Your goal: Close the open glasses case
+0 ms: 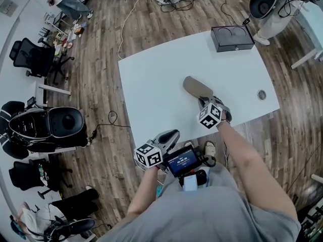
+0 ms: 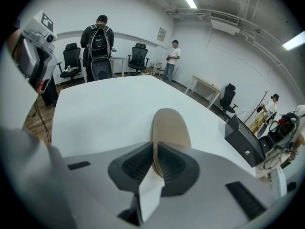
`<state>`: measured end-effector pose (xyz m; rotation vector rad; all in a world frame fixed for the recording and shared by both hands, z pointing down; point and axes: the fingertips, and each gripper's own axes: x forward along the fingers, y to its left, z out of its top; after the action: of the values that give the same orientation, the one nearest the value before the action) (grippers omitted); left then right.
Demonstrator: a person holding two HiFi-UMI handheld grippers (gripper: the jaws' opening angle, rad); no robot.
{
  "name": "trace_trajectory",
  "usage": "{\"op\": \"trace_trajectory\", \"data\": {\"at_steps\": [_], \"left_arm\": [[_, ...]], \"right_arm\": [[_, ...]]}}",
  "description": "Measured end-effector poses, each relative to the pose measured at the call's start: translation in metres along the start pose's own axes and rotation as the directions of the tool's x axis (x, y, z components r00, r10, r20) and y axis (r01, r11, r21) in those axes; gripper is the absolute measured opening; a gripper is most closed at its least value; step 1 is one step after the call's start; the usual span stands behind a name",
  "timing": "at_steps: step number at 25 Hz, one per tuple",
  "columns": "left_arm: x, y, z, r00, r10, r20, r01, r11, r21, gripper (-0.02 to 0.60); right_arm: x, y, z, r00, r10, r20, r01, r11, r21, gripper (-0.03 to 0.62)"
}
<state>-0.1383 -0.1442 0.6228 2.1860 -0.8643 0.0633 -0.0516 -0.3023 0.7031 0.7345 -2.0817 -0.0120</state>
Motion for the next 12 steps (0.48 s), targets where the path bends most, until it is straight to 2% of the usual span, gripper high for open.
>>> {"op": "trace_trajectory", "data": {"at_steps": [8,12], "left_arm": [[-0.005,0.0,-0.004,1.0,0.006,0.001,-0.006,1.0,0.002,0.021],[0.003,0.0,0.002,1.0,0.009,0.002,-0.009,1.0,0.005,0.021]], "right_arm": [[-0.001,0.004,0.0,1.0,0.002,0.0,-0.002,1.0,0.009,0.046],[-0.004,-0.009,0.003,1.0,-0.001,0.028,0.001,1.0,0.021,0.046]]}}
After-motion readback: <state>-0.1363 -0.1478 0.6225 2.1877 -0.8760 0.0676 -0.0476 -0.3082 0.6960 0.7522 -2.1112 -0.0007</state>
